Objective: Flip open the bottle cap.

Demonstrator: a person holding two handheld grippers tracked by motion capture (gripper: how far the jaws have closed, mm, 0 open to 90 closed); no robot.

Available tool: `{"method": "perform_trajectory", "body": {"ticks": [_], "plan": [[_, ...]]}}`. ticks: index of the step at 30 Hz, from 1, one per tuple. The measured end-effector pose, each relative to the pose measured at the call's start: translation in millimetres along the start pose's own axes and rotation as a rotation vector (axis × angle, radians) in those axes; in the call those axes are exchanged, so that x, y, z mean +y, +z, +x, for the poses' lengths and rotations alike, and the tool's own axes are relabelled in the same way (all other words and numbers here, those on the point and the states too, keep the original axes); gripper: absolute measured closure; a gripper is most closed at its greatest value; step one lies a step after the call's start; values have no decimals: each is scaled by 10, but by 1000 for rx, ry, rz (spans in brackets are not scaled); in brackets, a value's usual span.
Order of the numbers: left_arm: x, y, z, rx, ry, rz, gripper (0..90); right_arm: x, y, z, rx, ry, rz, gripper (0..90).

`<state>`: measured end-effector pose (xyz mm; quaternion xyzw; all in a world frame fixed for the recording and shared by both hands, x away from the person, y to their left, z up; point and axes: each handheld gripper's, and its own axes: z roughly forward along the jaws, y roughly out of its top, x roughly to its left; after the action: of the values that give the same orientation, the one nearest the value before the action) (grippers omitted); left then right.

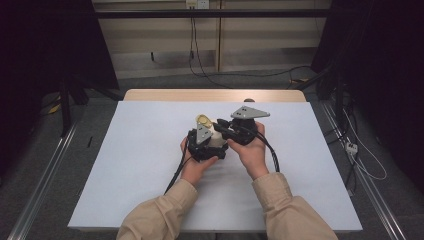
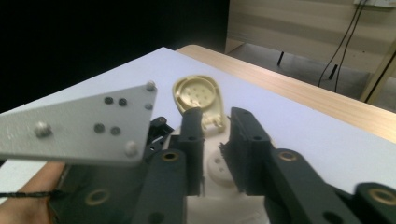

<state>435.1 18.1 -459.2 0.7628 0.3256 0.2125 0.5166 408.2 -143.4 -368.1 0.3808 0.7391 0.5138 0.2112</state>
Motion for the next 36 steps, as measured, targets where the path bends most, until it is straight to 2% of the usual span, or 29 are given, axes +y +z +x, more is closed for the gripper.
{"method": "perform_trajectory", "body": {"ticks": [5, 14, 21, 27, 32, 36], "plan": [[-1, -9, 6, -4, -3, 11, 44, -74, -59, -47, -12, 18, -5, 585], [-11, -34, 15, -14, -20, 28, 43, -168, -160, -85, -29, 30, -11, 422], [-17, -53, 34, -27, -23, 49, 42, -275, -268, -122, -43, 53, 0, 373], [-22, -53, 31, -27, -30, 70, 37, -340, -339, -130, -33, 74, -9, 309], [-18, -38, -25, 17, 14, 102, 40, -394, -383, -126, -31, 77, -6, 295], [-23, -46, 0, -1, -7, 121, 42, -425, -424, -139, -32, 80, -4, 287]]}}
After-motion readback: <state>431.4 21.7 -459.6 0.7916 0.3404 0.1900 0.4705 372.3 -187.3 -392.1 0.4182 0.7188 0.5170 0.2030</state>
